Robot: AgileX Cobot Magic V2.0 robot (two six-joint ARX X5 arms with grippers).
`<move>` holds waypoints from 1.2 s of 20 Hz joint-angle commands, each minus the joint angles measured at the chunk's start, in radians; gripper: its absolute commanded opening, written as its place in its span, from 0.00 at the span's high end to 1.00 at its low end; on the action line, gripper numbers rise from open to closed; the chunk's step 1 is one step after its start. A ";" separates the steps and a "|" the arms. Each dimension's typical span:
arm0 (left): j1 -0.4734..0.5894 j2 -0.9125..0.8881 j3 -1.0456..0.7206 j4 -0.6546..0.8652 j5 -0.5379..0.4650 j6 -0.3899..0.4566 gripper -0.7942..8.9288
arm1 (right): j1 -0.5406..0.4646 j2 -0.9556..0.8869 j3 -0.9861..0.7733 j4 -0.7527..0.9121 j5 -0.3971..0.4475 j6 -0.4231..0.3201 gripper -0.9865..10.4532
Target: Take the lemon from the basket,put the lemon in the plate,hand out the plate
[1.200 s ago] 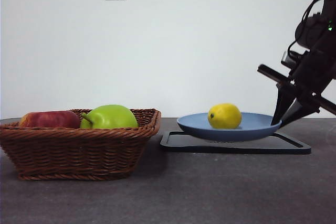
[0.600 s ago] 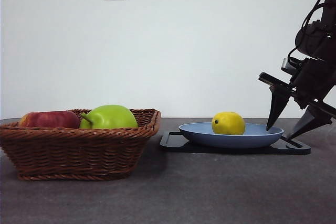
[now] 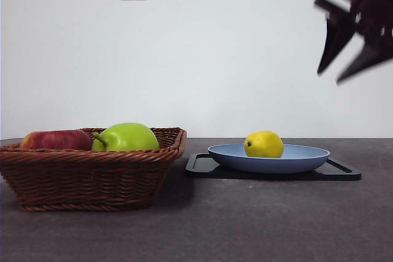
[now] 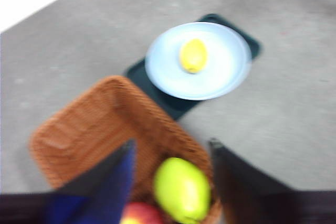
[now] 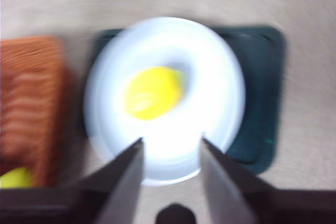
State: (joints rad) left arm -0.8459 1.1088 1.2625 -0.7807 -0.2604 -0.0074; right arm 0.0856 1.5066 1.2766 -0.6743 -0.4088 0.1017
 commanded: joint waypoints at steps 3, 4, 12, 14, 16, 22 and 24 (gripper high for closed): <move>0.092 0.010 0.015 0.041 -0.001 0.127 0.91 | 0.115 -0.172 0.019 -0.042 0.075 -0.100 0.91; 0.130 0.010 0.015 0.042 0.000 0.136 0.91 | 0.155 -0.220 0.019 -0.049 0.138 -0.103 0.91; 0.375 -0.499 -0.657 0.539 0.159 -0.021 0.91 | 0.526 -0.903 -0.640 0.521 0.690 -0.063 0.91; 0.375 -0.567 -0.716 0.553 0.157 -0.055 0.91 | 0.552 -0.959 -0.700 0.532 0.740 -0.047 0.91; 0.375 -0.621 -0.753 0.556 0.159 -0.072 0.91 | 0.571 -1.004 -0.733 0.531 0.756 -0.029 0.91; 0.374 -0.674 -0.770 0.533 0.188 -0.076 0.91 | 0.582 -1.044 -0.744 0.520 0.764 0.006 0.91; 0.374 -0.668 -0.770 0.532 0.187 -0.076 0.91 | 0.582 -1.044 -0.744 0.520 0.793 0.005 0.91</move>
State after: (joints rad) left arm -0.4702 0.4335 0.4843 -0.2558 -0.0753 -0.0727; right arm 0.6613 0.4580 0.5243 -0.1616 0.3695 0.0902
